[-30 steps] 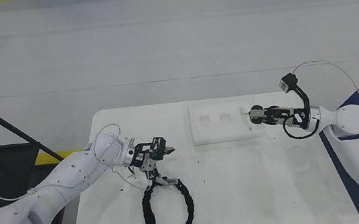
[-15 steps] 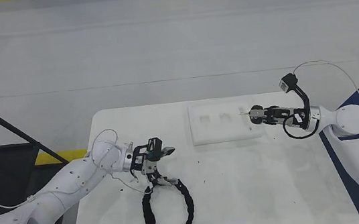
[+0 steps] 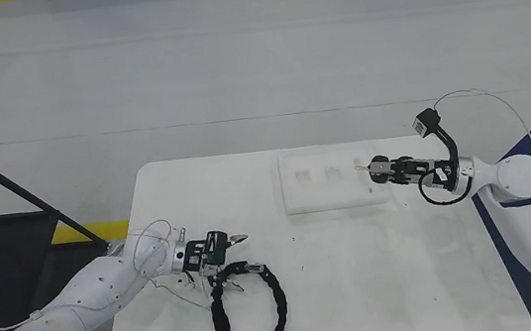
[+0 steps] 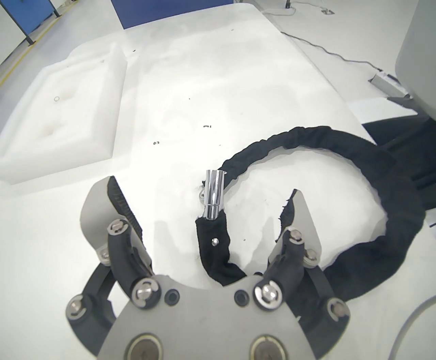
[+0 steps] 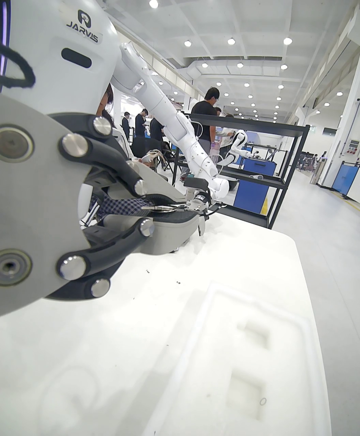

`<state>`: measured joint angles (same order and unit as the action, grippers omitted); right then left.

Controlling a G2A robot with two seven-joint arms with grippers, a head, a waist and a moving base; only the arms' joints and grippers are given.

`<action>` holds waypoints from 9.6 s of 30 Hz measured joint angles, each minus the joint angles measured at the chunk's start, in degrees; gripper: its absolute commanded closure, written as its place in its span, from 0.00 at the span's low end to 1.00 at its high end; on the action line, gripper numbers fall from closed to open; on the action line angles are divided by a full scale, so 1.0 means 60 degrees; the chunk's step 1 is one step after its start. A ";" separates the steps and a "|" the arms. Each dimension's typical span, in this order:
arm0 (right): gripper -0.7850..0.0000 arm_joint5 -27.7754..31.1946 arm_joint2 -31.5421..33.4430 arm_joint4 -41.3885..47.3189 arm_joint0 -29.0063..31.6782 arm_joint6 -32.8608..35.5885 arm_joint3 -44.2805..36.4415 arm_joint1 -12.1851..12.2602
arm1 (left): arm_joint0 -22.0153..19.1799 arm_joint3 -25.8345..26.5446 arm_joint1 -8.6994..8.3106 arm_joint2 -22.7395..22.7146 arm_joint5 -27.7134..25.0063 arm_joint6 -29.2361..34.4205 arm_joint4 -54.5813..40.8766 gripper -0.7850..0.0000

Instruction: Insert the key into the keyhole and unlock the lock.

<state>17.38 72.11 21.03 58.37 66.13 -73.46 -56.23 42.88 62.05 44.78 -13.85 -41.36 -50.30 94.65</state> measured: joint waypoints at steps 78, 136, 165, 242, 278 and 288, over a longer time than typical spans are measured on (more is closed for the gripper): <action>1.00 -0.3186 0.1109 -0.1182 0.0475 0.1494 -0.4065 0.0489 | -0.0093 0.2843 0.0532 -0.2374 -0.1893 -0.0209 -0.2364 1.00; 1.00 -0.5684 0.1030 -0.4743 0.0312 0.2654 -0.8658 0.1062 | -0.0601 0.0309 0.3389 -0.1310 -0.0352 -0.1691 -0.2316 1.00; 1.00 -0.5957 -0.0520 -0.6358 -0.0574 0.2854 -0.8921 0.1186 | -0.0772 -0.0758 0.4070 -0.0896 0.0213 -0.2317 -0.1916 1.00; 1.00 -0.6751 -0.1866 -0.6271 -0.1476 0.2503 -0.8107 0.1402 | -0.0451 -0.0914 0.4173 -0.1877 0.0145 -0.2032 -0.0500 1.00; 1.00 -0.7085 -0.2314 -0.5808 -0.1794 0.2169 -0.7801 0.1578 | -0.0194 -0.0730 0.4242 -0.2465 0.0021 -0.2036 0.0141 1.00; 1.00 -0.7180 -0.2682 -0.5940 -0.2025 0.2073 -0.7665 0.1549 | -0.0108 -0.0584 0.4247 -0.2614 -0.0044 -0.1813 0.0225 1.00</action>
<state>-25.71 56.02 -14.61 46.22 78.57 -119.45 -46.94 42.23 58.55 70.26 -29.53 -41.63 -61.18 96.00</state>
